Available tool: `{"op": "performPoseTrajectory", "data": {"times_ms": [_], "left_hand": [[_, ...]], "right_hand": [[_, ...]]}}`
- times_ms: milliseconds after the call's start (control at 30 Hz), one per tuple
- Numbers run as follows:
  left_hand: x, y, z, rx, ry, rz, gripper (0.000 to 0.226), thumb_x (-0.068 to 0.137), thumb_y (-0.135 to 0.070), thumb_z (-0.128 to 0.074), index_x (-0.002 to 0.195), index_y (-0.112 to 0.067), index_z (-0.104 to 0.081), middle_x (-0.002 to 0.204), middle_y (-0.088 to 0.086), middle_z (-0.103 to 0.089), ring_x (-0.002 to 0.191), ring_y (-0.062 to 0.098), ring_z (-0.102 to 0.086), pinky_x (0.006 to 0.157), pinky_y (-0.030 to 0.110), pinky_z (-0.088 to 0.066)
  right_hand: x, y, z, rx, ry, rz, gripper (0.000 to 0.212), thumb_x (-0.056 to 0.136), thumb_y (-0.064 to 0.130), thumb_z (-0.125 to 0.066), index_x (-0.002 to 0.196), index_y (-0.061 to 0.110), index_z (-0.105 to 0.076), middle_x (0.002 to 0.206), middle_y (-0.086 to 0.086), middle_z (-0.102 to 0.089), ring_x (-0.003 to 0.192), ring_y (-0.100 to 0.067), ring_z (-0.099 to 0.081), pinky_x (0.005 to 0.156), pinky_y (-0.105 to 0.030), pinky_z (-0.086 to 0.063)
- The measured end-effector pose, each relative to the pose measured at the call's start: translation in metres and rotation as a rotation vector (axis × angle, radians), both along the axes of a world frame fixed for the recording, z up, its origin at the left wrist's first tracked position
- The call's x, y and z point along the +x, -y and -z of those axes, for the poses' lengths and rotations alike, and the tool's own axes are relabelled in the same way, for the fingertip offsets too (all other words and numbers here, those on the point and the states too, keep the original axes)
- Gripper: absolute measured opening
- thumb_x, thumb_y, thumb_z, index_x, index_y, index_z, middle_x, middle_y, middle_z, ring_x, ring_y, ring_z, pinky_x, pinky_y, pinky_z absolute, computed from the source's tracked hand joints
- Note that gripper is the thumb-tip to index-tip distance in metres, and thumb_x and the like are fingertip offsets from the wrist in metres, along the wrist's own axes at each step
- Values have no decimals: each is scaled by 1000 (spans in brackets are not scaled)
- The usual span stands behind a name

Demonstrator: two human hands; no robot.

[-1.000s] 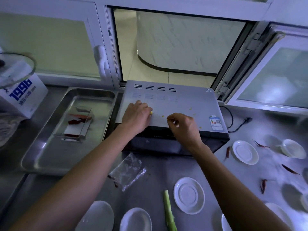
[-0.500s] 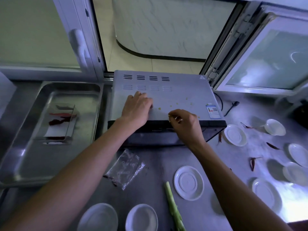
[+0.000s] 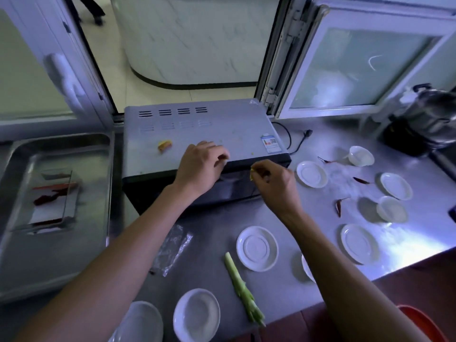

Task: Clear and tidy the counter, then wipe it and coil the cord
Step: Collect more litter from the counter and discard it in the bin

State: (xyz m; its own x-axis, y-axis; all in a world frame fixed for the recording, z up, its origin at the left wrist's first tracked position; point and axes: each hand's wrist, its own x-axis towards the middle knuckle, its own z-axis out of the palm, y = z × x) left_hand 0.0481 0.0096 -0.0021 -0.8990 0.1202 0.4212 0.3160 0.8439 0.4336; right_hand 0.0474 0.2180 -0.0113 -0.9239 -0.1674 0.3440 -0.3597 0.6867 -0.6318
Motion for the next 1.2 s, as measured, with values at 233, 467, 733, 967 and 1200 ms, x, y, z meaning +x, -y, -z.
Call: {"op": "performPoseTrajectory", "data": {"times_ms": [233,467,733,967,1200], "left_hand": [[39,-122,13,101,87,198,9,83,-9,-75,92,-11,-74,90,2,-71,89,24,-64,79,40,-51],[111,-272,49,116,328,331,8,81,-12,-75,87,-17,-75,84,-3,-71,74,17,-64,75,35,-53],[192,-435,79,-54,423,645,11,79,-13,-76,86,-20,-76,88,-4,-75,83,16,-68,75,25,-49],[234,-530,93,-141,453,919,14,82,-9,-74,91,-19,-77,91,0,-74,84,20,-70,78,35,-56],[233,-588,112,-149,468,1069,13,81,-8,-73,88,-18,-77,87,-2,-73,78,17,-69,73,37,-57]], "right_hand": [[71,-129,12,-43,69,183,6,87,8,-67,87,12,-71,78,-1,-71,71,-21,-63,72,-40,-53],[186,-275,41,-102,174,418,6,87,13,-67,85,16,-72,78,5,-70,73,-18,-63,74,-40,-53],[319,-409,72,-106,195,723,8,80,16,-72,85,22,-73,79,5,-73,72,-15,-66,71,-34,-54],[409,-472,100,-176,270,946,10,84,14,-74,92,21,-75,88,7,-75,79,-10,-69,75,-35,-58],[436,-501,125,-230,362,1097,9,86,19,-73,92,25,-75,90,7,-75,83,-13,-69,77,-40,-58]]}}
